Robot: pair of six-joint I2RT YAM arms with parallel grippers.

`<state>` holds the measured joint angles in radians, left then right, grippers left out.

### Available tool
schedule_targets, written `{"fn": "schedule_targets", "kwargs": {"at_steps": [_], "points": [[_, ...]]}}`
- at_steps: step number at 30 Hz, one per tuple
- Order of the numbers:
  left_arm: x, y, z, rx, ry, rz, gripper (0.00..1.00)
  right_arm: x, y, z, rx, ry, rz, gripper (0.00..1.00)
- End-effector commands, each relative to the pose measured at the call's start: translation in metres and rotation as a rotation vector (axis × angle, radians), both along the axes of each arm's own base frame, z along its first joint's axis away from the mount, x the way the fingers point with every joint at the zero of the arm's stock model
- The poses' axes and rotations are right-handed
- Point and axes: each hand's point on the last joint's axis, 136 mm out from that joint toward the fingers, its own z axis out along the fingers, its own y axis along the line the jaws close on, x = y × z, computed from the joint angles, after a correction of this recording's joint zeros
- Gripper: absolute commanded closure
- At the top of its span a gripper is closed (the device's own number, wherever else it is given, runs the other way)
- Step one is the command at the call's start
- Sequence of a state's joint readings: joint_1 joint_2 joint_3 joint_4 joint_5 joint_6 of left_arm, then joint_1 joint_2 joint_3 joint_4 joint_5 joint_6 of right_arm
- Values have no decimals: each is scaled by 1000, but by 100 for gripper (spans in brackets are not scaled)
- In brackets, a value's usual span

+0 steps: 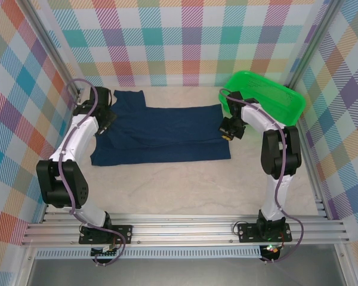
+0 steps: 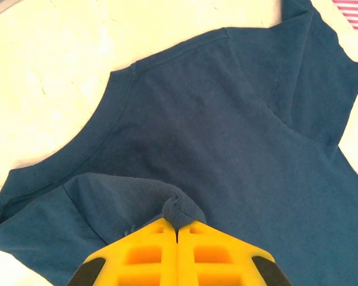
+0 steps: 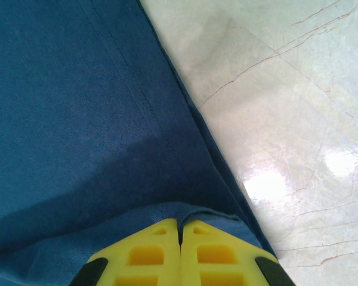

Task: Fold and stack the t-shirts

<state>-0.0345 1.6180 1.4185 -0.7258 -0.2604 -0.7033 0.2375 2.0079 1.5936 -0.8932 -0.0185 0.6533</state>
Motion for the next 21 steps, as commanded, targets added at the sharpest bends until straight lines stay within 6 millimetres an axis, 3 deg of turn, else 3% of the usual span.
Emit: {"fn": "schedule_targets", "kwargs": {"at_steps": [1, 11, 21], "points": [[6, 7, 6, 10, -15, -1, 100, 5, -1, 3, 1, -2, 7, 100], [6, 26, -4, 54, 24, 46, 100, 15, -2, -2, -12, 4, 10, 100], [16, 28, -10, 47, 28, 49, 100, 22, -1, -6, -17, 16, 10, 100]]}}
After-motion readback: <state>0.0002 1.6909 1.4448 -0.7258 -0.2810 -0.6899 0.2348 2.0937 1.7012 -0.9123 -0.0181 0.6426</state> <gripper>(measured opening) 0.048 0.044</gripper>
